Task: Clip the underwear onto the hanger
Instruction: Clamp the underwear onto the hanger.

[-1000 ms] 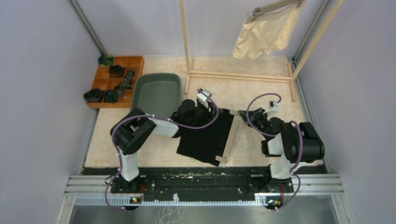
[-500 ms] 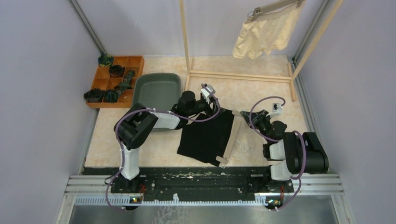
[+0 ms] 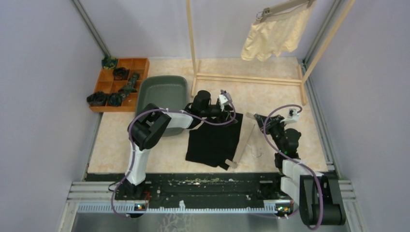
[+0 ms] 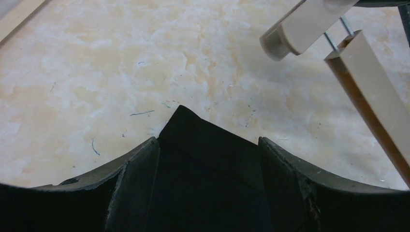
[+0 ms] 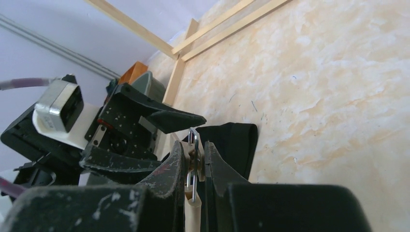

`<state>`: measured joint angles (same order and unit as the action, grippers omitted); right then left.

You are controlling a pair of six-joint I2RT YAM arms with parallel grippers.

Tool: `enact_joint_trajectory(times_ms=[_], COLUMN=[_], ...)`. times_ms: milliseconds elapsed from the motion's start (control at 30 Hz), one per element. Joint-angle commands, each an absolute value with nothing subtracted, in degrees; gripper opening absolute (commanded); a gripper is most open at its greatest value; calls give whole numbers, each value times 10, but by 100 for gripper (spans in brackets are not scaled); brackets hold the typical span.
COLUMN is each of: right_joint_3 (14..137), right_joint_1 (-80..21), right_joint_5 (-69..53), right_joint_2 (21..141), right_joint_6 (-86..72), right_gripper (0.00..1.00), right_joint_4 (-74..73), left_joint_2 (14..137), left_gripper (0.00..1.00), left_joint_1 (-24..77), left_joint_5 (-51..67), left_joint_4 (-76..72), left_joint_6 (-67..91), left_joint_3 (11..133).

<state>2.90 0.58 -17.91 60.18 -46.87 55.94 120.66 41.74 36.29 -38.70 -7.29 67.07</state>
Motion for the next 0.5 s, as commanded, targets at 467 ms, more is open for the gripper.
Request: enact_joint_trajectory(times_ms=[467], right_joint_3=[50], right_joint_1=[13], right_joint_5=[-180], right_joint_2=[530], right_joint_6=[-432], right_gripper=[0], right_joint_4=[474], left_joint_2=[1314], left_gripper=[73], left_joint_1=[417], left_joint_5=[343], left_joint_4=[-105], left_joint_6=[-145], left_joint_3=[913])
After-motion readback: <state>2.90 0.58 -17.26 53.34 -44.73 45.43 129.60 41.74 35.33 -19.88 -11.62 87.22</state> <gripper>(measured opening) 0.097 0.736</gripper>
